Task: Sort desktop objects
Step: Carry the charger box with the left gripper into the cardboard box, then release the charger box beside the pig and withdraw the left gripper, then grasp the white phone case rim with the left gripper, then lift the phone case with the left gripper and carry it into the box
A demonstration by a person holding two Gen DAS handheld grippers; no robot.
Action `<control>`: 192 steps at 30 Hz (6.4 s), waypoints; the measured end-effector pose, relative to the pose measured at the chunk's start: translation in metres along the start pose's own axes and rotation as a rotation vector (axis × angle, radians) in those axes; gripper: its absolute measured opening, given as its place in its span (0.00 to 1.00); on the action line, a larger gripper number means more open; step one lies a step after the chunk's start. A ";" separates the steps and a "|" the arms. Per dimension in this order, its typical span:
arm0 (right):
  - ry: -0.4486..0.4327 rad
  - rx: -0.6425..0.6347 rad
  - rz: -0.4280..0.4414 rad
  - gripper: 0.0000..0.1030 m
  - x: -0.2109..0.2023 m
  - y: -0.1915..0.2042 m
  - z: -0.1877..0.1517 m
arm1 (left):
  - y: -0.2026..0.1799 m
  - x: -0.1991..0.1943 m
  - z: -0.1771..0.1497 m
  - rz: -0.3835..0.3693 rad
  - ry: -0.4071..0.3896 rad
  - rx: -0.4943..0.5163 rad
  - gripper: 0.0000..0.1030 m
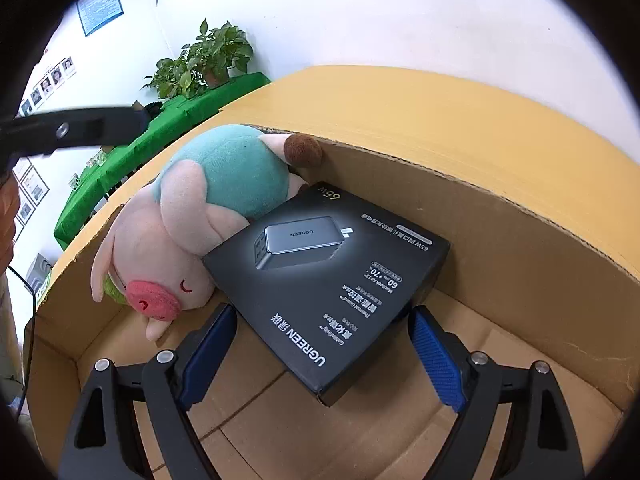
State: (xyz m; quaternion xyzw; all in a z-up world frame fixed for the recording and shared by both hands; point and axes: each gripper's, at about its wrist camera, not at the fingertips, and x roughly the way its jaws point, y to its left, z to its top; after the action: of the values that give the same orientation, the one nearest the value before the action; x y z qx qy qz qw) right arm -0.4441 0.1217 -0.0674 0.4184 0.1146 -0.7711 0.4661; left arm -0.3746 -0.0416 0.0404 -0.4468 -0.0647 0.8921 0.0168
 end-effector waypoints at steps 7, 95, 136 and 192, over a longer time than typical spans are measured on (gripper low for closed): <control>-0.002 -0.042 -0.007 0.86 0.015 0.006 0.006 | -0.015 -0.009 -0.021 -0.024 -0.002 0.004 0.46; -0.058 0.191 -0.275 0.30 -0.175 0.178 -0.254 | -0.084 -0.073 -0.351 -0.250 0.168 -0.124 0.06; -0.015 0.176 -0.358 0.17 -0.152 0.264 -0.279 | -0.043 -0.115 -0.363 -0.159 0.127 -0.060 0.02; 0.208 0.525 -0.427 0.16 -0.063 -0.123 -0.064 | -0.122 0.154 0.024 -0.136 0.305 -0.044 0.03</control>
State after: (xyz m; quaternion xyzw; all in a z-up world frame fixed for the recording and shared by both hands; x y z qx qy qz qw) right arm -0.4962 0.2630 -0.0858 0.5667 0.0440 -0.8077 0.1566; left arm -0.4894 0.0901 -0.0515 -0.5721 -0.1110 0.8090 0.0769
